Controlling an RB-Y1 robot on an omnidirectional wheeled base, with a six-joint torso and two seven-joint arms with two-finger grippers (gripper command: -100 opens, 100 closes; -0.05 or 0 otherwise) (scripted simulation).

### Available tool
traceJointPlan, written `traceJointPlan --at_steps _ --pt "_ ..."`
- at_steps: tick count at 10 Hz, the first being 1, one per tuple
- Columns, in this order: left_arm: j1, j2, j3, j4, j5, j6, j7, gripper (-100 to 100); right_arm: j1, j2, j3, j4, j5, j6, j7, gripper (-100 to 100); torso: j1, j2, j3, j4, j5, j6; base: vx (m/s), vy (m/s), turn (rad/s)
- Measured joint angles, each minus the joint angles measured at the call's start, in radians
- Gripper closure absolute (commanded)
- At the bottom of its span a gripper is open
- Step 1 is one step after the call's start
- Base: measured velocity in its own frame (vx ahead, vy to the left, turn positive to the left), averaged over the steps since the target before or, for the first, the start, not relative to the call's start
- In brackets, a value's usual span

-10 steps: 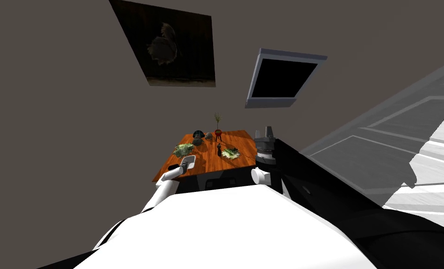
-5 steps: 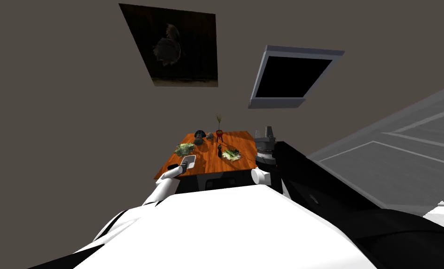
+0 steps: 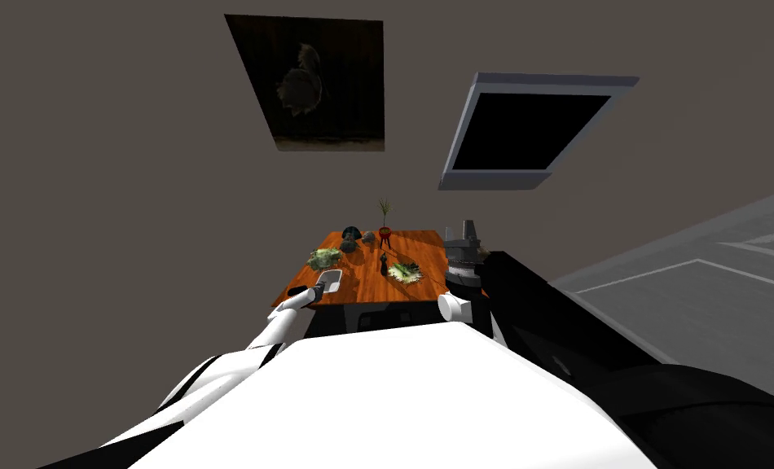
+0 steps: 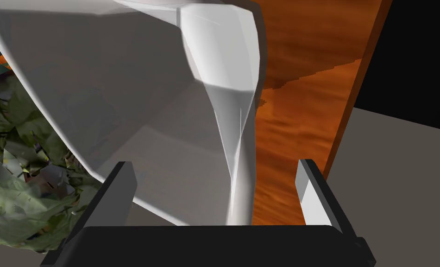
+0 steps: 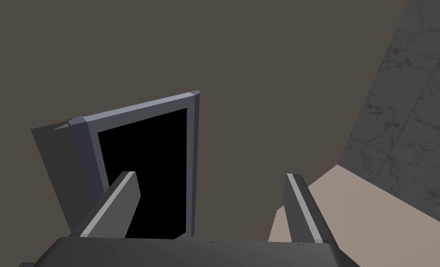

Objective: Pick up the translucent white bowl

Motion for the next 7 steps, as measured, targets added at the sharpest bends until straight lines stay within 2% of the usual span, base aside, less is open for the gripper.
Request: traceJointPlan --at_steps 2,3,7 --pt "-0.028 0.031 -0.032 0.062 0.066 -0.034 -0.049 -100 0.000 0.000 0.000 0.000 0.000 0.000 0.000 0 -0.001 0.000 0.000 0.000 0.000 0.000 0.025 -0.042 0.053" --pt "-0.029 0.032 -0.033 0.065 0.069 -0.037 -0.052 100 0.000 0.000 0.000 0.000 0.000 0.000 0.000 0 0.001 0.001 0.000 0.000 0.000 0.000 0.000 0.000 0.000" --pt "-0.025 0.030 -0.034 0.068 0.069 -0.033 -0.052 100 0.000 0.000 0.000 0.000 0.000 0.000 0.000 0 0.001 0.002 0.003 0.003 -0.001 0.002 -0.002 -0.001 0.006"
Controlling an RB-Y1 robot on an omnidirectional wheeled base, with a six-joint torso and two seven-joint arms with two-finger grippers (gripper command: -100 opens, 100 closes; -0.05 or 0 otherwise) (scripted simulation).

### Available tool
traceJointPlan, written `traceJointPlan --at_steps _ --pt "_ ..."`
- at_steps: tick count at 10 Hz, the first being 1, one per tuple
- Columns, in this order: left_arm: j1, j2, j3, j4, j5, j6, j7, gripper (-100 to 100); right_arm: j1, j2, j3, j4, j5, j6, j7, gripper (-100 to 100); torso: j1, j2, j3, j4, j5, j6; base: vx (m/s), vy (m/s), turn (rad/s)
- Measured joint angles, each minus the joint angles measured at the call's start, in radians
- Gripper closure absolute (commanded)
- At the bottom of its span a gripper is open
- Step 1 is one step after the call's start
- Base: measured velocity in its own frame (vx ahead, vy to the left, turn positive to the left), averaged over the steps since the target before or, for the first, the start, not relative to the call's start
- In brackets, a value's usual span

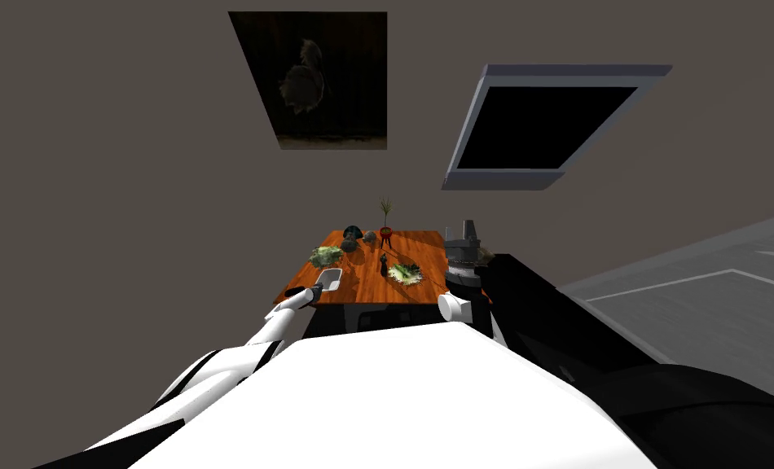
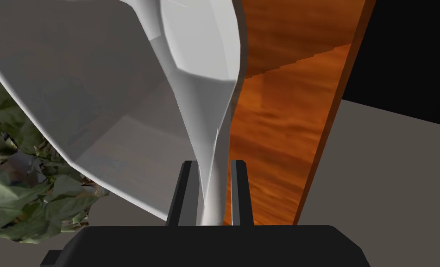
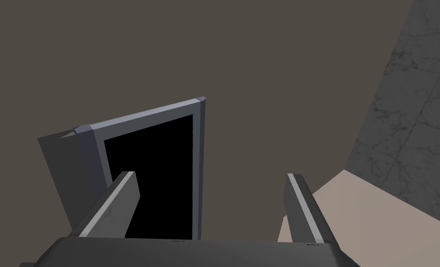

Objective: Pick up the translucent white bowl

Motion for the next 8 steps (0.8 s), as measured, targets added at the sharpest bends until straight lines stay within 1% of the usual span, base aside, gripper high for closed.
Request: traceJointPlan --at_steps 1,2,3,4,5,6,7,8 --pt "0.000 0.000 0.000 0.000 0.000 0.000 0.000 0 0.000 0.000 0.000 0.000 0.000 0.000 0.000 0 0.000 0.000 0.000 0.000 0.000 0.000 0.000 0.000 0.000" --pt "0.000 0.000 0.000 0.000 0.000 0.000 0.000 100 0.000 0.000 0.000 0.000 0.000 0.000 0.000 0 0.000 0.000 0.000 0.000 0.000 0.000 -0.029 0.050 -0.157" --pt "0.019 -0.013 0.017 -0.036 -0.032 0.014 0.023 100 0.000 0.000 0.000 0.000 0.000 0.000 0.000 0 0.002 0.001 0.001 0.001 0.001 0.002 -0.075 0.117 -0.300" --pt "0.041 -0.038 0.045 -0.076 -0.074 0.038 0.060 100 0.000 0.000 0.000 0.000 0.000 0.000 0.000 0 0.005 0.003 0.001 0.000 0.005 0.004 -0.069 0.092 -0.158" --pt "0.050 -0.052 0.057 -0.108 -0.106 0.056 0.085 100 0.000 0.000 0.000 0.000 0.000 0.000 0.000 0 0.005 0.002 0.001 0.001 0.005 0.004 -0.051 0.084 -0.210" --pt "0.066 -0.070 0.077 -0.136 -0.134 0.071 0.108 100 0.000 0.000 0.000 0.000 0.000 0.000 0.000 0 0.005 0.001 0.001 0.001 0.006 0.006 -0.030 0.064 -0.077" --pt "0.071 -0.082 0.086 -0.152 -0.158 0.079 0.121 100 0.000 0.000 0.000 0.000 0.000 0.000 0.000 0 0.004 -0.001 0.000 0.001 0.005 0.006 -0.030 0.065 -0.166" --pt "0.090 -0.099 0.108 -0.186 -0.189 0.099 0.147 100 0.000 0.000 0.000 0.000 0.000 0.000 0.000 0 0.003 -0.001 0.000 0.001 0.006 0.007 -0.033 0.055 -0.087"
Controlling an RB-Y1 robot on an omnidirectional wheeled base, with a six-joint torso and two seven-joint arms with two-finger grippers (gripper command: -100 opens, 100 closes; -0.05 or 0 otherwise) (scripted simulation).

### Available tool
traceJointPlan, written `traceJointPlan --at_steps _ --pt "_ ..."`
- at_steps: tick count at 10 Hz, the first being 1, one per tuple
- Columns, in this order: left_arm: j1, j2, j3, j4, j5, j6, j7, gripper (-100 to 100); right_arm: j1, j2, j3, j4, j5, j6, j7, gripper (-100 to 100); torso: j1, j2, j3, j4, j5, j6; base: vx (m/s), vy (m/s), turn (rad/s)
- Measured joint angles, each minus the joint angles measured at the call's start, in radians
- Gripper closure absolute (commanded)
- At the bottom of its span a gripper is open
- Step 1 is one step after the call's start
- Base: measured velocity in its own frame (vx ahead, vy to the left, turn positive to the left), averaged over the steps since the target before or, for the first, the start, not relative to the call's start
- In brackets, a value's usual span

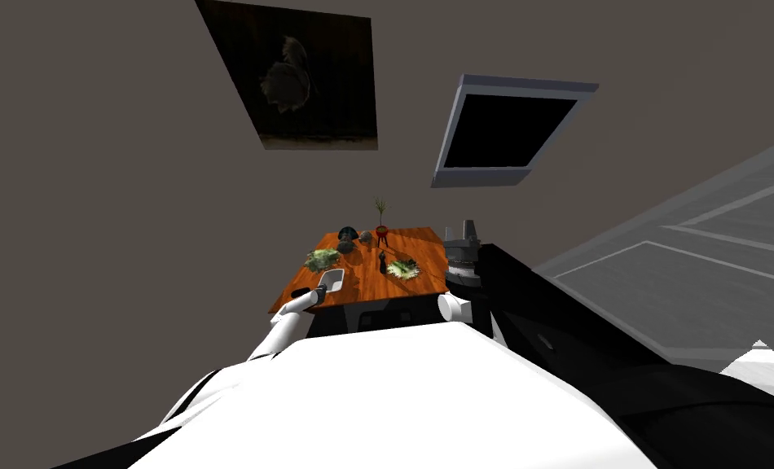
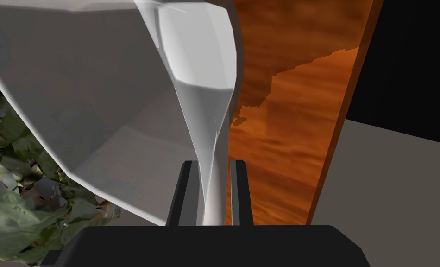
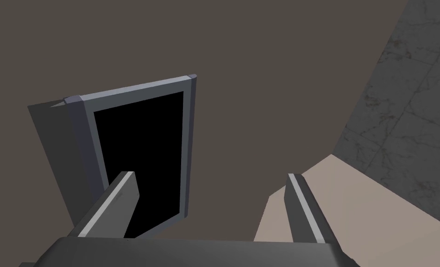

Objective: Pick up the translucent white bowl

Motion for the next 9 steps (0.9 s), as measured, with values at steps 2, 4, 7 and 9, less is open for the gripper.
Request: traceJointPlan --at_steps 2,4,7,9 --pt "0.024 -0.027 0.031 -0.048 -0.051 0.026 0.038 100 0.000 0.000 0.000 0.000 0.000 0.000 0.000 0 -0.001 0.000 0.000 0.000 0.001 0.002 -0.038 0.059 -0.143" --pt "0.038 -0.046 0.043 -0.090 -0.097 0.040 0.063 100 0.000 0.000 0.000 0.000 0.000 0.000 0.000 0 -0.004 -0.001 0.000 0.000 0.000 0.001 -0.029 0.029 -0.077" --pt "0.086 -0.095 0.092 -0.185 -0.186 0.088 0.131 100 0.000 0.000 0.000 0.000 0.000 0.000 0.000 0 -0.002 0.001 0.001 0.001 0.000 0.001 -0.043 0.057 -0.126" --pt "0.111 -0.126 0.124 -0.247 -0.248 0.118 0.176 100 0.000 0.000 0.000 0.000 0.000 0.000 0.000 0 -0.004 0.002 0.002 0.002 -0.001 0.001 -0.059 0.046 -0.154"
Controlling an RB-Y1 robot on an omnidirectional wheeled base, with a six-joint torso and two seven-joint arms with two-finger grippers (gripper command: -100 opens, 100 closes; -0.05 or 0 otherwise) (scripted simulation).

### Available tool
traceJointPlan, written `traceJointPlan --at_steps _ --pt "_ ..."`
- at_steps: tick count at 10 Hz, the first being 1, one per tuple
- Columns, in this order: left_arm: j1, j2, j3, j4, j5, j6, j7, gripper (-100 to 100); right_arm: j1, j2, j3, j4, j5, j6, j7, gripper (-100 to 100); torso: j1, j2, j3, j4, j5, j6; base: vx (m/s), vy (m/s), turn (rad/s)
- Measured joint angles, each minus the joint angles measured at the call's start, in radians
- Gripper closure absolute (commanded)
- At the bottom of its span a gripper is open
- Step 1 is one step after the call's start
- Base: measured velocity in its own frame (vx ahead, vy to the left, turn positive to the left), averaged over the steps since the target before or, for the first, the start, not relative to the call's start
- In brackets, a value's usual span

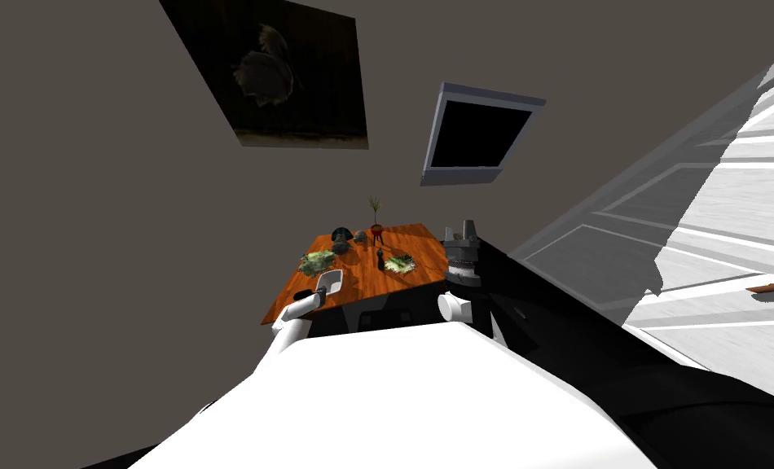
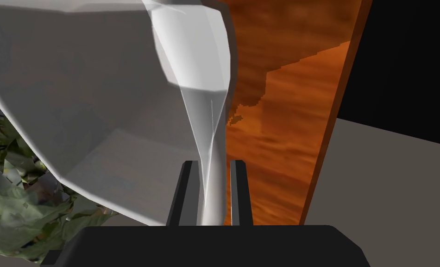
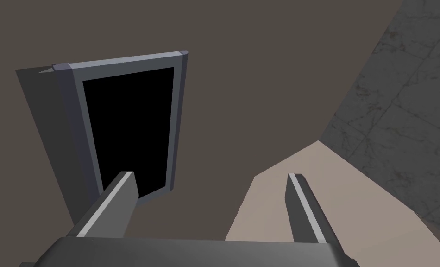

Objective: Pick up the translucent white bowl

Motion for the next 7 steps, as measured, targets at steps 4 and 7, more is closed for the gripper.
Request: traceJointPlan --at_steps 4,7 --pt "0.034 -0.043 0.042 -0.090 -0.107 0.042 0.066 100 0.000 0.000 0.000 0.000 0.000 0.000 0.000 0 -0.001 -0.001 0.000 0.001 -0.002 -0.002 -0.036 0.044 -0.112" --pt "0.063 -0.072 0.074 -0.154 -0.170 0.078 0.112 0 0.000 0.000 0.000 0.000 0.000 0.000 0.000 0 -0.003 -0.001 0.000 0.001 -0.003 -0.002 -0.025 0.027 -0.028"
